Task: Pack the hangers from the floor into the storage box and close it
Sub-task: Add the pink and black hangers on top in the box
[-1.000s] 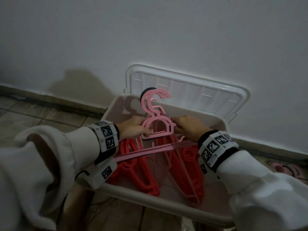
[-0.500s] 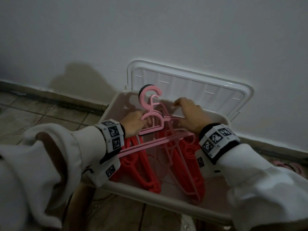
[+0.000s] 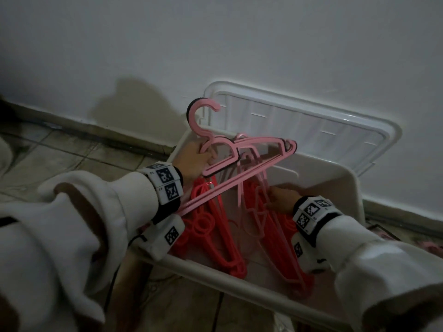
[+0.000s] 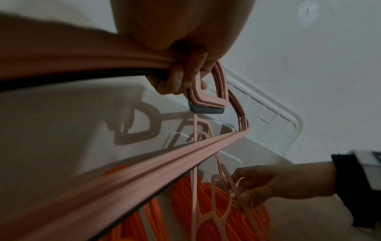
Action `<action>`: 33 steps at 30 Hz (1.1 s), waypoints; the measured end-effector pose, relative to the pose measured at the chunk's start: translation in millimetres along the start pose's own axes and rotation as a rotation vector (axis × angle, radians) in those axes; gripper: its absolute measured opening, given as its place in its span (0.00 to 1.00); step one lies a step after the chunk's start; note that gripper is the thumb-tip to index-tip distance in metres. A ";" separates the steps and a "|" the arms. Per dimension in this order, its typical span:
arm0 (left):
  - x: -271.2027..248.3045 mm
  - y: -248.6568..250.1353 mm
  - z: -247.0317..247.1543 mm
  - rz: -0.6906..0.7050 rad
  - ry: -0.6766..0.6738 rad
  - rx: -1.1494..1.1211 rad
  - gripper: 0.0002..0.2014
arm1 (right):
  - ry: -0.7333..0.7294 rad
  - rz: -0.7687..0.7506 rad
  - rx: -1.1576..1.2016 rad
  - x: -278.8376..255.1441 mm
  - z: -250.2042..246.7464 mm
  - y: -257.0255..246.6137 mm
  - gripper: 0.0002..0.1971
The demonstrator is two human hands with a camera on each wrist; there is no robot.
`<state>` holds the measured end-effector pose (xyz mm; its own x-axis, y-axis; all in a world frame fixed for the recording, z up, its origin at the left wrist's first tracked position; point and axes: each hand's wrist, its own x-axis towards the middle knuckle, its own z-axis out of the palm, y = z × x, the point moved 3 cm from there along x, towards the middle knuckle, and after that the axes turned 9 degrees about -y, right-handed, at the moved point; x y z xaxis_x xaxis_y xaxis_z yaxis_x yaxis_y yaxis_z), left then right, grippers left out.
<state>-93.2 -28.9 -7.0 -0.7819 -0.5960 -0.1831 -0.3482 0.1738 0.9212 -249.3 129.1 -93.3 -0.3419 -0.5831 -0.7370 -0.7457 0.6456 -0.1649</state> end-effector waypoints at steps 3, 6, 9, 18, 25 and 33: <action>-0.4 1.7 -8.1 -0.023 0.020 -0.042 0.18 | 0.079 -0.101 0.025 0.7 -6.4 -1.8 0.27; -0.1 -0.2 -13.3 -0.056 0.060 -0.070 0.16 | 0.137 -0.148 -0.016 -5.9 -10.2 -5.8 0.23; 2.0 -3.1 -15.7 -0.073 0.073 -0.079 0.16 | 0.169 -0.167 0.018 -16.6 -14.3 -7.4 0.20; 6.3 6.1 -16.2 -0.088 0.086 -0.204 0.16 | 0.329 -0.193 0.467 -46.3 -30.6 37.8 0.06; 8.4 10.5 -16.0 -0.067 0.090 -0.302 0.14 | 0.383 -0.350 0.968 -86.6 -36.3 69.4 0.14; 14.2 9.8 -10.3 -0.062 -0.050 -0.230 0.17 | 0.549 -0.742 1.045 -161.7 -61.8 49.4 0.09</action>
<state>-102.4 -43.7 3.0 -0.7890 -0.5596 -0.2536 -0.2739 -0.0491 0.9605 -266.3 224.8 58.3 -0.4191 -0.9068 0.0451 -0.1658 0.0276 -0.9858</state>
